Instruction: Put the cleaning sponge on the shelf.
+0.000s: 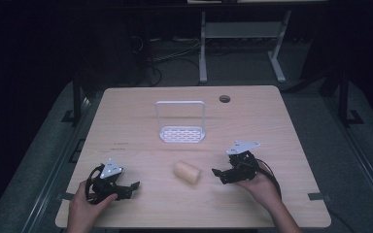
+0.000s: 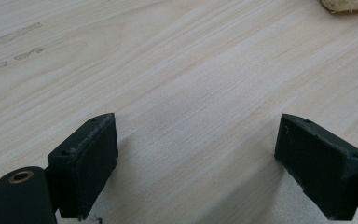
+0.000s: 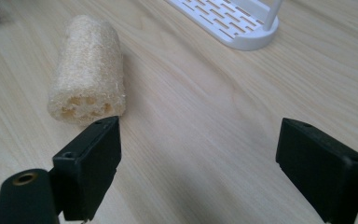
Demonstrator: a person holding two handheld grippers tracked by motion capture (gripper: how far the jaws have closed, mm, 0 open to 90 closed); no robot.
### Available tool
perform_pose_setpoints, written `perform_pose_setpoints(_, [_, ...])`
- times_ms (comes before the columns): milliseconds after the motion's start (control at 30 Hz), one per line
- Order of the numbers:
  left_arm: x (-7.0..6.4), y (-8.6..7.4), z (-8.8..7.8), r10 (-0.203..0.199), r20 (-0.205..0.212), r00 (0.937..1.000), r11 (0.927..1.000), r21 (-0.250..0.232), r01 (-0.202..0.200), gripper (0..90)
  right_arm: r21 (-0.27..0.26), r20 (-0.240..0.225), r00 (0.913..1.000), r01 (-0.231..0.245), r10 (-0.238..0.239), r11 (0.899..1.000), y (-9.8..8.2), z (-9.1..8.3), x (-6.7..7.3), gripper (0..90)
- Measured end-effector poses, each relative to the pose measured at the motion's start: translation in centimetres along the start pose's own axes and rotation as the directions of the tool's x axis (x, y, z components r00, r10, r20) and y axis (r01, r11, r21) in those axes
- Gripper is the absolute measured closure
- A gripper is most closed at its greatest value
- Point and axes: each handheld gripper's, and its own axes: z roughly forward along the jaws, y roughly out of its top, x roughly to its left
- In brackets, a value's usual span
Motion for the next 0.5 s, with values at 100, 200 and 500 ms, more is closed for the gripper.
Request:
perform_pose_setpoints(100, [0.0,0.0,0.0,0.000,0.000,1.0000,1.0000,0.000,0.000,12.7,0.004,-0.004,1.0000,0.002,-0.002,1.000,0.2,0.3,0.1,13.7])
perform_pose_setpoints(200, [0.0,0.0,0.0,0.000,0.000,1.0000,1.0000,0.000,0.000,12.7,0.009,-0.010,0.9999,0.010,-0.010,1.000,0.5,0.6,0.4,13.5])
perform_pose_setpoints(500, [0.0,0.0,0.0,-0.002,-0.001,1.0000,1.0000,-0.002,0.002,12.7,0.007,-0.047,0.9985,0.028,-0.027,1.000,1.5,1.3,1.1,13.1])
